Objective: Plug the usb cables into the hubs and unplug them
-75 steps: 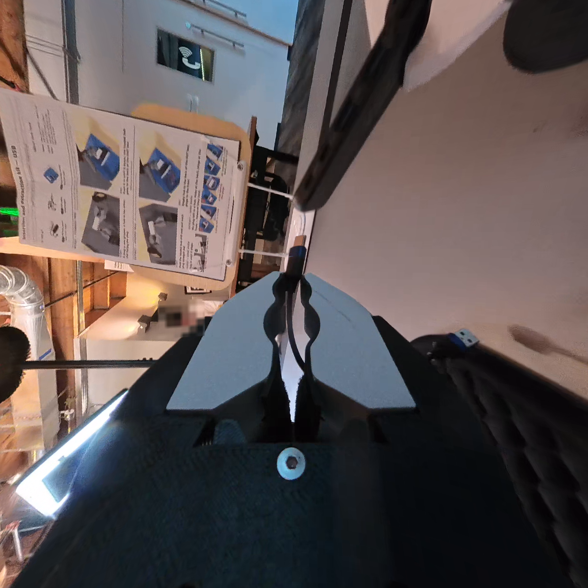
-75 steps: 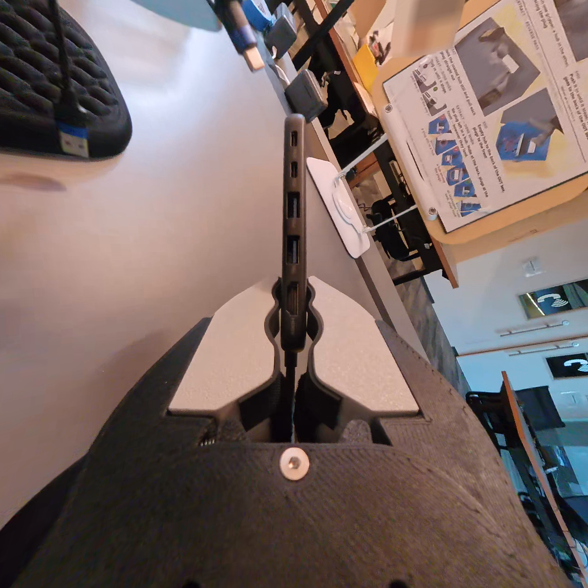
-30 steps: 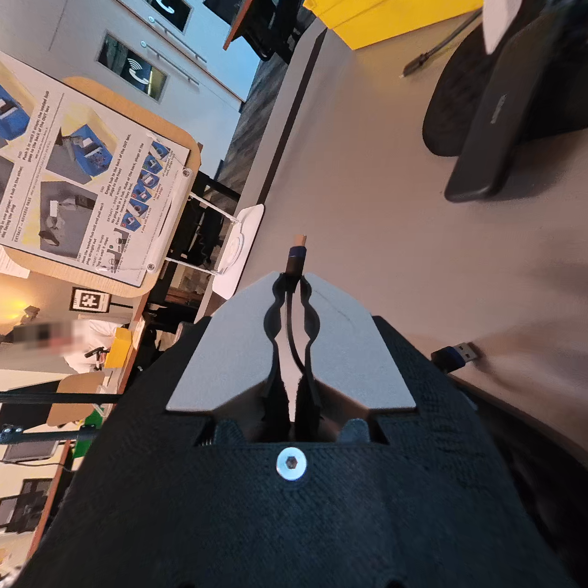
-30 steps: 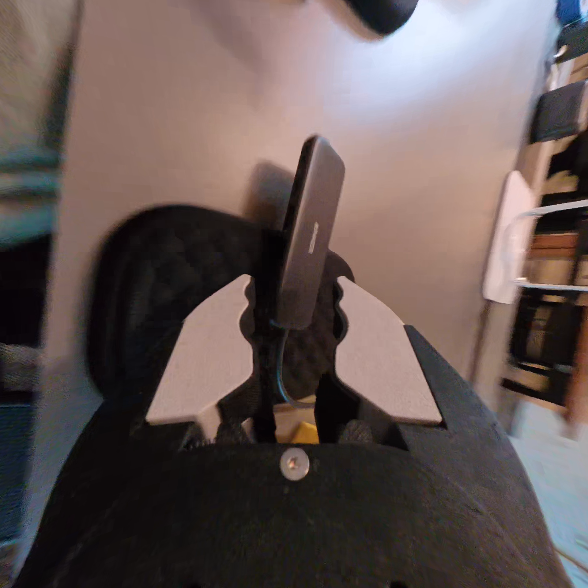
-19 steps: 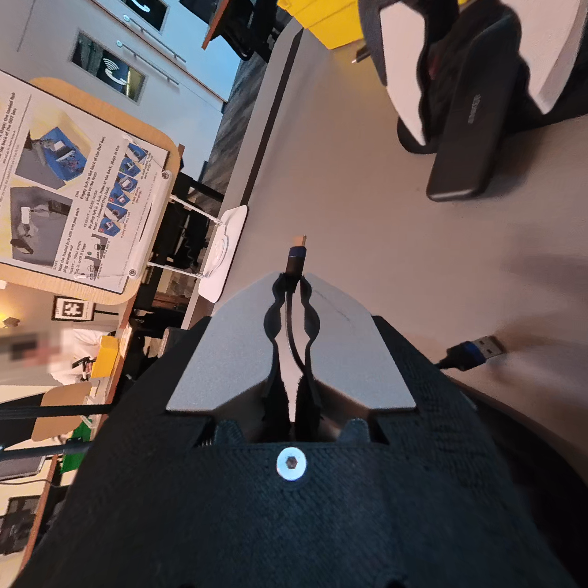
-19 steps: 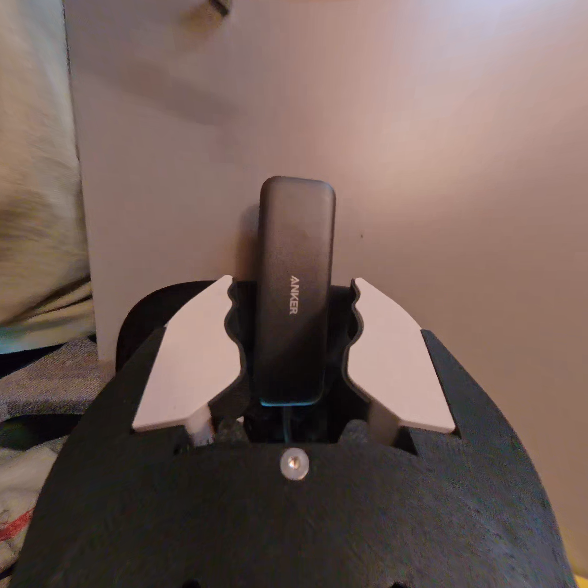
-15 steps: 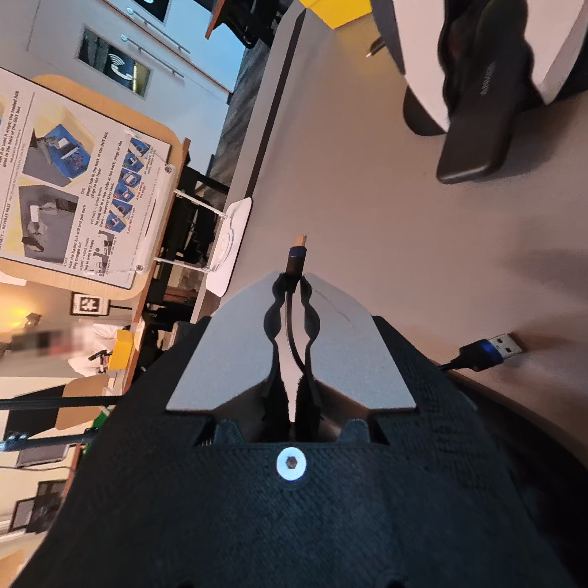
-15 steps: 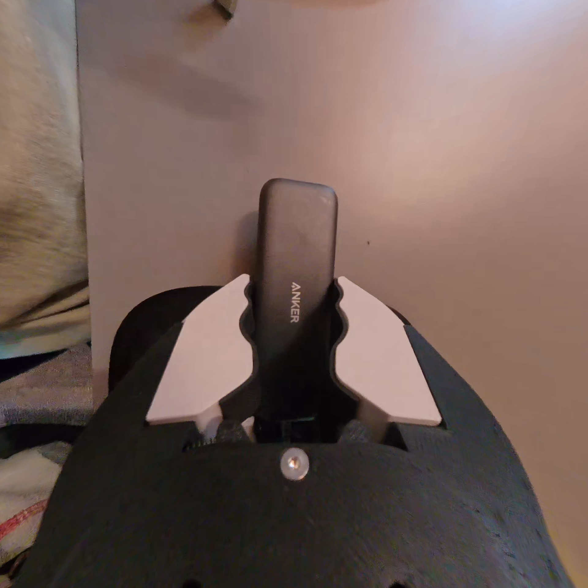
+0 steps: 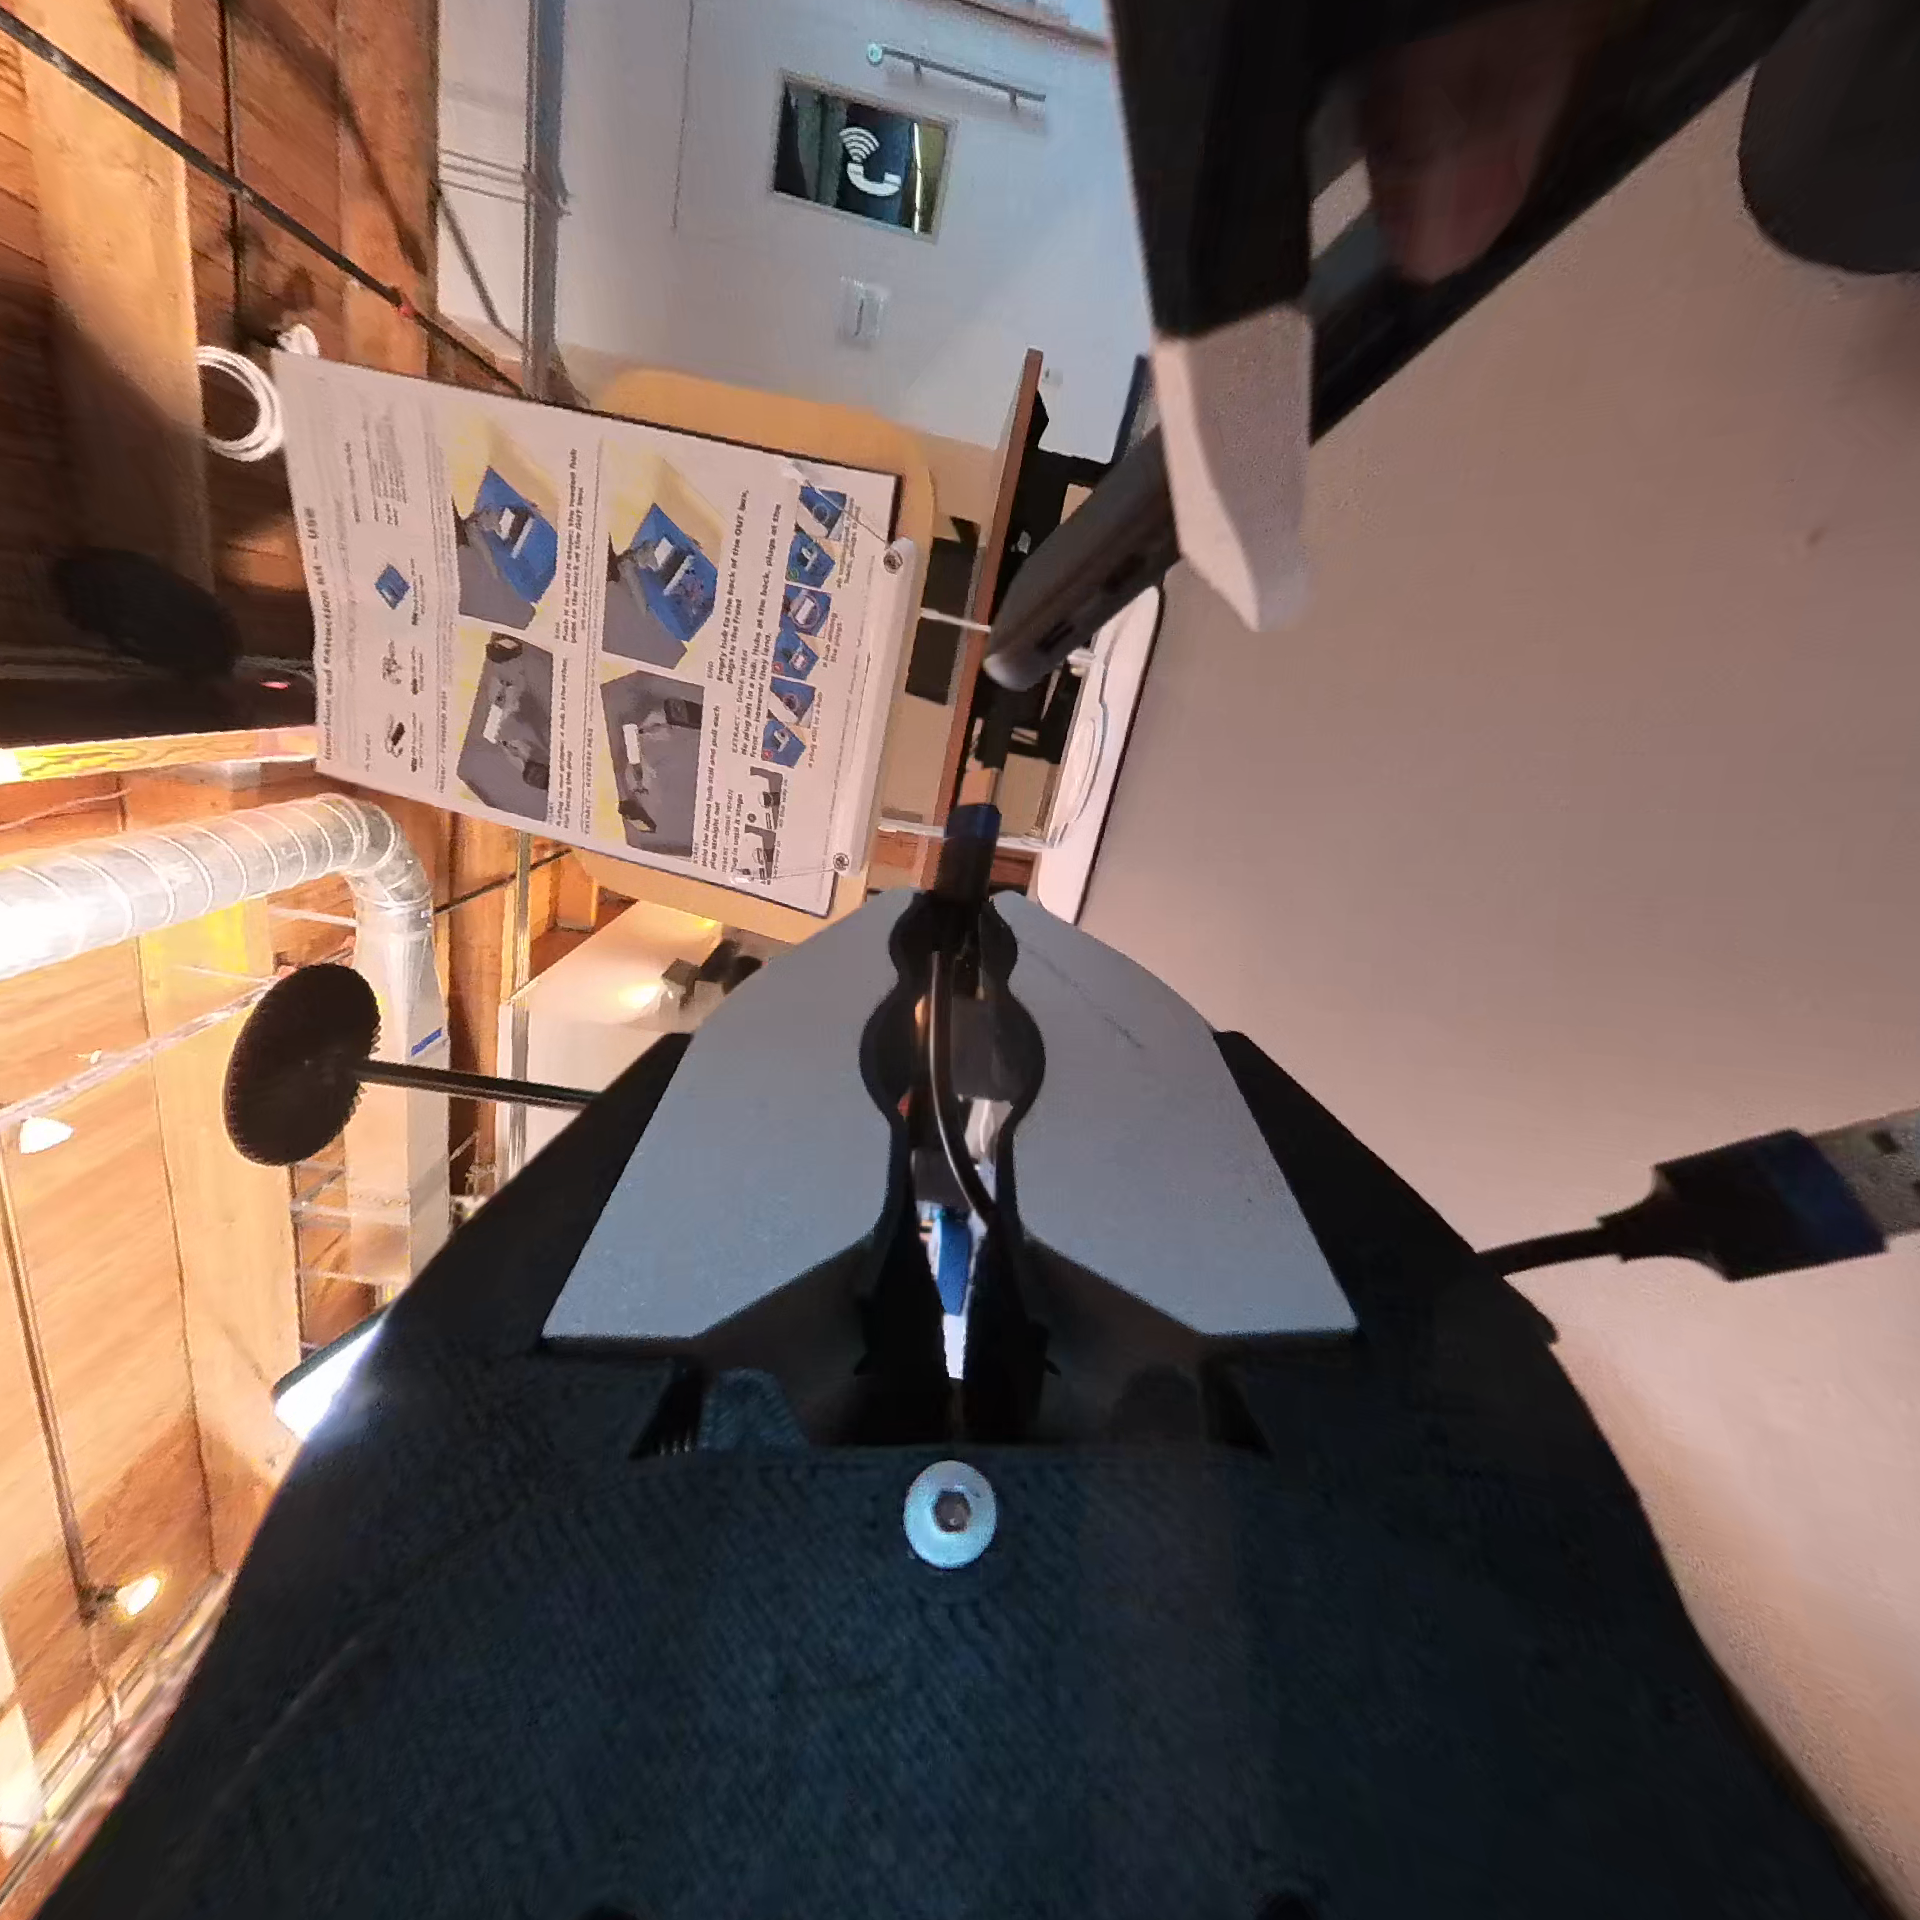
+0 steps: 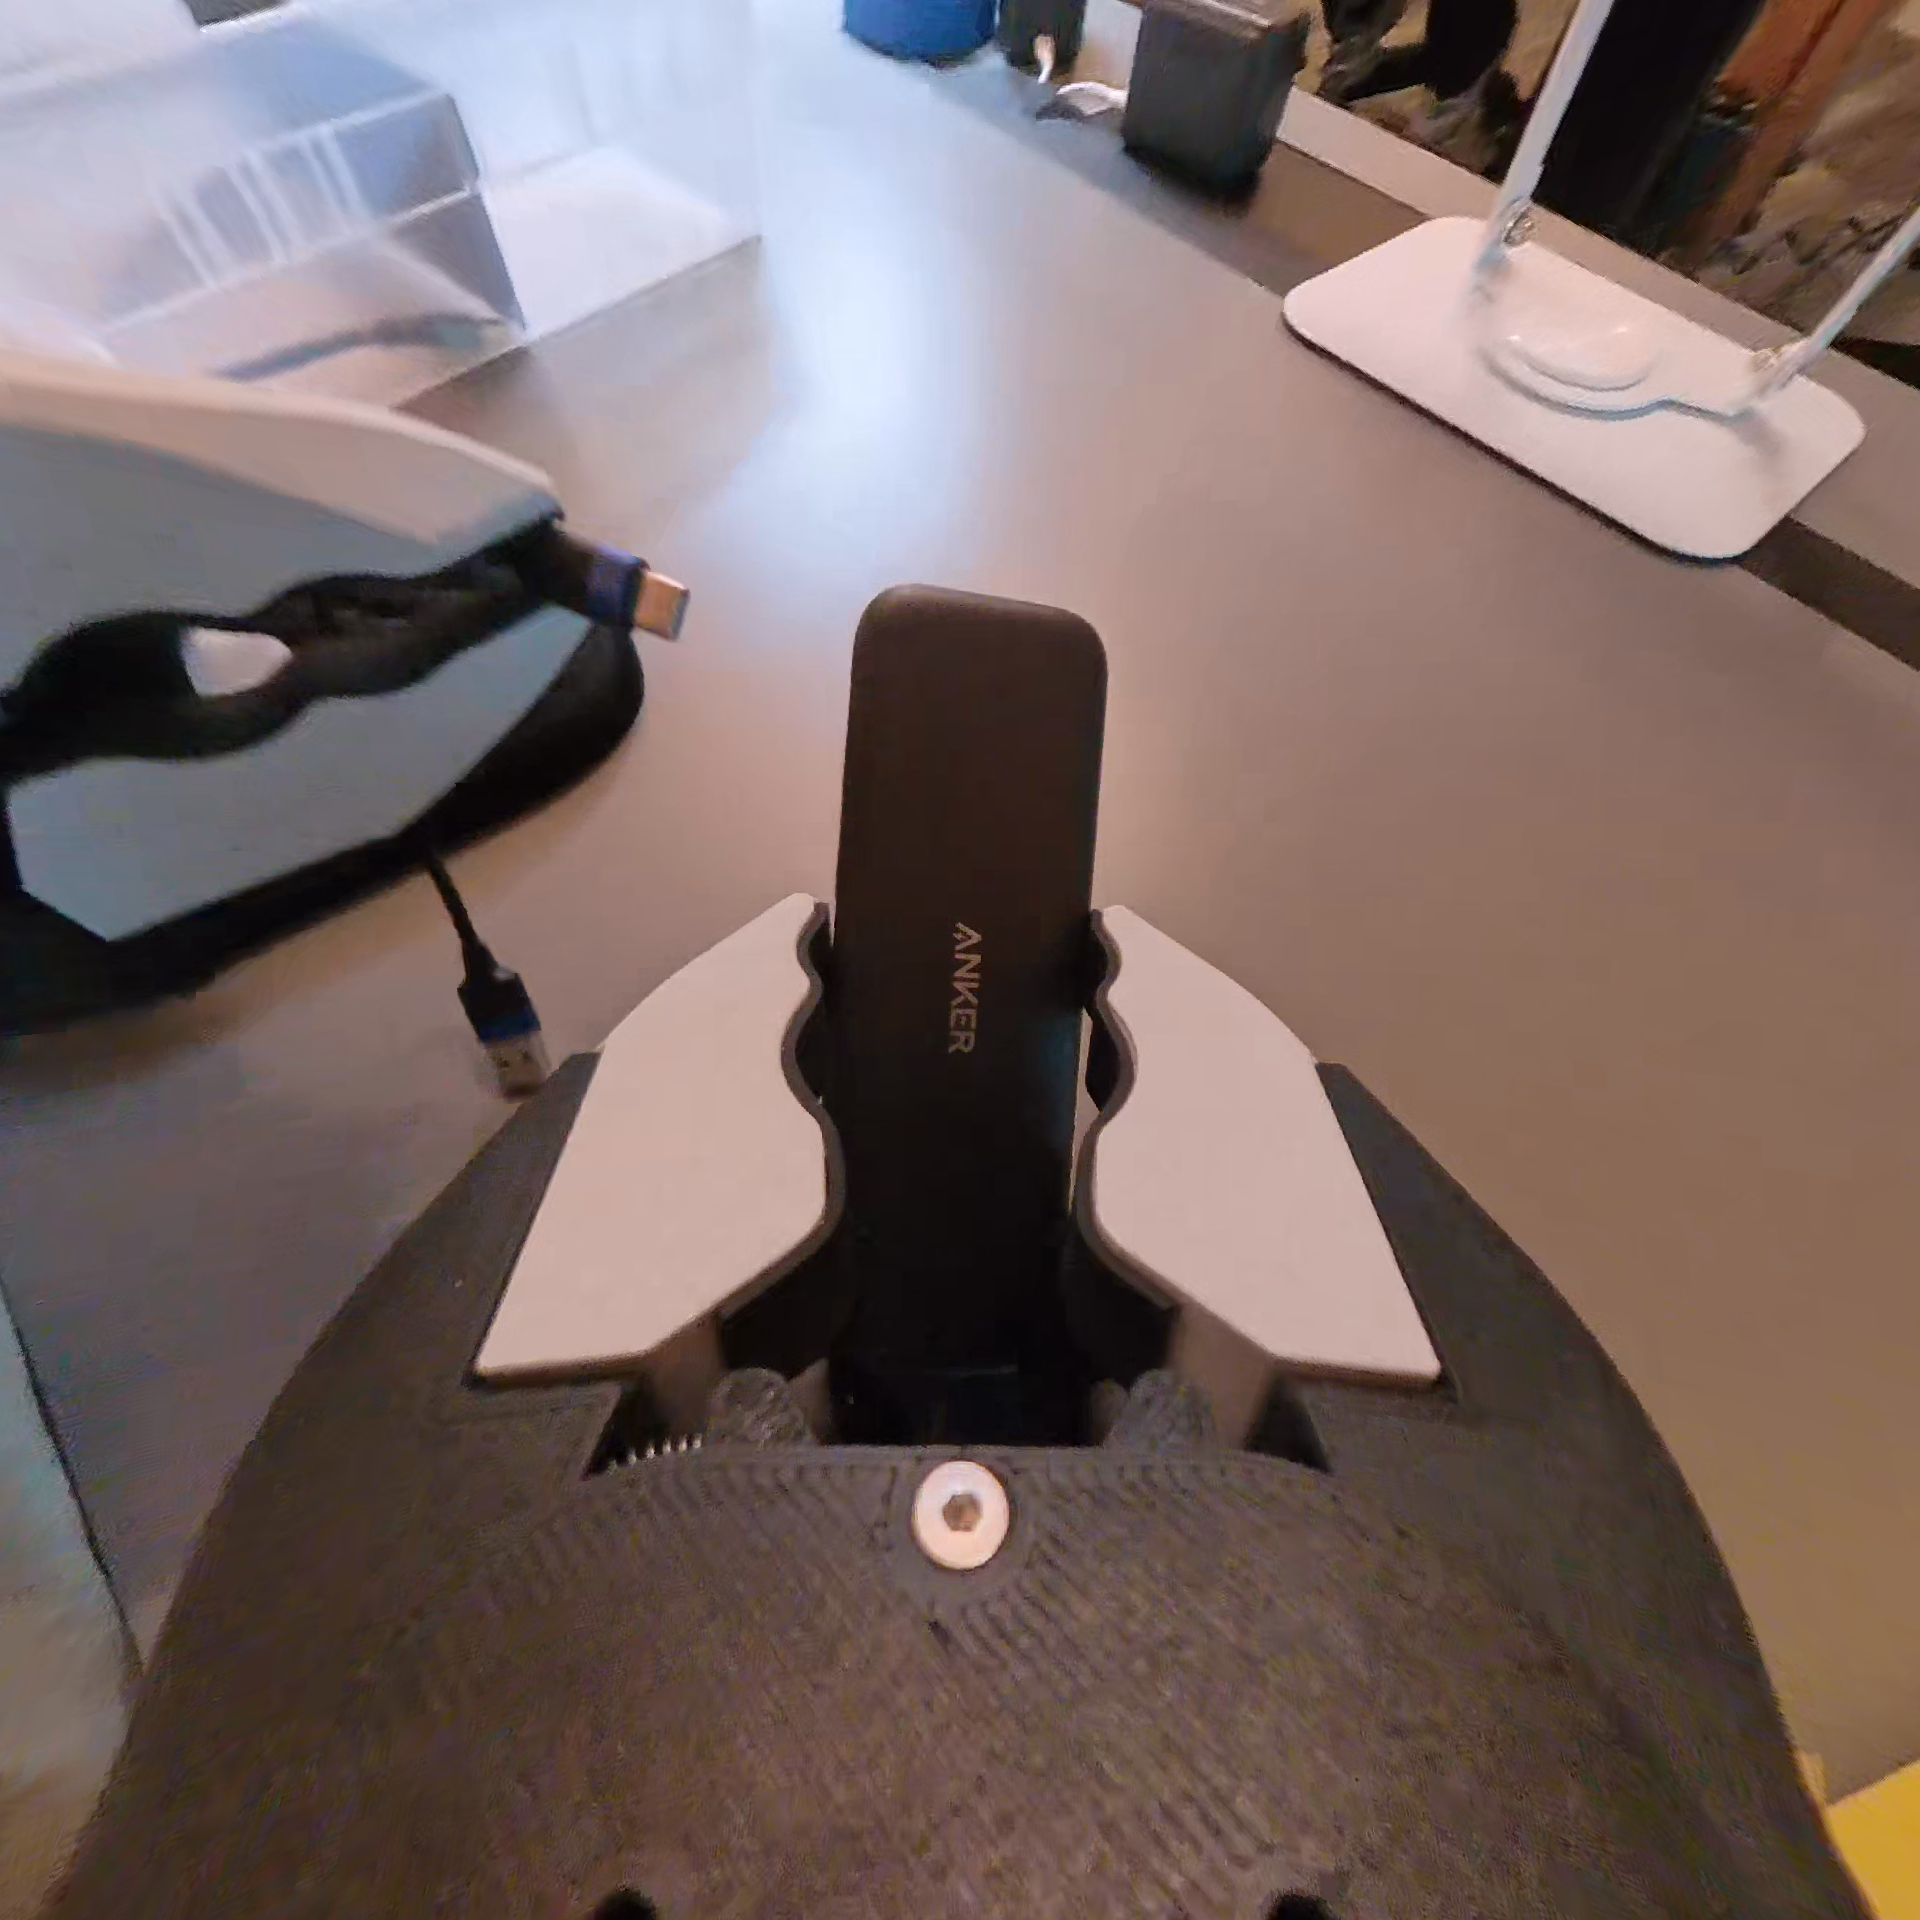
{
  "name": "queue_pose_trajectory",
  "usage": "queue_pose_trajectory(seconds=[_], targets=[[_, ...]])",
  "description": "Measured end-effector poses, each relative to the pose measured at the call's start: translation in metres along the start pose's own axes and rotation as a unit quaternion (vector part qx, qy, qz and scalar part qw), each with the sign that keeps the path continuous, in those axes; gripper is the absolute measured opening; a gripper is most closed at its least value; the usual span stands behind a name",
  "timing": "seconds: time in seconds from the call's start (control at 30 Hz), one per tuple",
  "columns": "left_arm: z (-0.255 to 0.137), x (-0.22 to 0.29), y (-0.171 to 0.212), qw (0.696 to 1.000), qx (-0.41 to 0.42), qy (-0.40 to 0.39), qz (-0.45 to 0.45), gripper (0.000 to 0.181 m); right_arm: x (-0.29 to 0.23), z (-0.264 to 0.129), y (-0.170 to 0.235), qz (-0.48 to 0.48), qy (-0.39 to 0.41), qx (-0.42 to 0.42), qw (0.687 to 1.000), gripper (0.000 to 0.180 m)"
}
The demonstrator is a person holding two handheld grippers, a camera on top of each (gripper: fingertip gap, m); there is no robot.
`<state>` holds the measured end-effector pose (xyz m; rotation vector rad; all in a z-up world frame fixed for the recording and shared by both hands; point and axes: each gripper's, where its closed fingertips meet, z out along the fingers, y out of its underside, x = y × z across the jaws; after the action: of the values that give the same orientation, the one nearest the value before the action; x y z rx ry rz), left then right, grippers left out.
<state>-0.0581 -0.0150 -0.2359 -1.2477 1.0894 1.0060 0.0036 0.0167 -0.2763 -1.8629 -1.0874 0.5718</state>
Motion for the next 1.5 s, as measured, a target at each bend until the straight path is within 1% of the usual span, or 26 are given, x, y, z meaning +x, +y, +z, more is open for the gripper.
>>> queue_pose_trajectory(seconds=[0.13, 0.4, 0.53, 0.63, 0.83, 1.23, 1.33, 1.5], targets=[[0.007, 0.003, 0.002, 1.000, -0.017, 0.001, -0.001, 0.008, -0.005, 0.003, -0.005, 0.018, 0.013, 0.020, 1.000, 0.047], [0.013, 0.008, -0.002, 0.999, -0.032, -0.003, 0.012, 0.008, -0.012, 0.012, -0.010, 0.019, 0.032, 0.029, 0.999, 0.047], [0.015, 0.017, 0.004, 0.998, -0.053, 0.030, -0.013, 0.008, -0.012, 0.015, -0.011, 0.007, 0.049, 0.040, 0.998, 0.047], [0.016, 0.019, 0.004, 0.997, -0.055, 0.046, -0.038, 0.009, -0.014, 0.015, -0.011, -0.005, 0.057, 0.045, 0.997, 0.047], [0.014, 0.017, 0.006, 0.995, -0.055, 0.050, -0.061, 0.009, -0.010, 0.015, -0.008, -0.016, 0.078, 0.042, 0.996, 0.047], [0.016, 0.021, 0.004, 0.995, -0.064, 0.048, -0.056, 0.009, -0.008, 0.017, -0.005, -0.013, 0.087, 0.040, 0.995, 0.047], [0.018, 0.022, 0.005, 0.996, -0.069, 0.043, -0.047, 0.008, -0.009, 0.018, -0.005, -0.021, 0.091, 0.041, 0.995, 0.047], [0.014, 0.017, 0.000, 0.997, -0.052, 0.033, -0.049, 0.008, -0.010, 0.013, -0.010, -0.048, 0.092, 0.062, 0.993, 0.047]])
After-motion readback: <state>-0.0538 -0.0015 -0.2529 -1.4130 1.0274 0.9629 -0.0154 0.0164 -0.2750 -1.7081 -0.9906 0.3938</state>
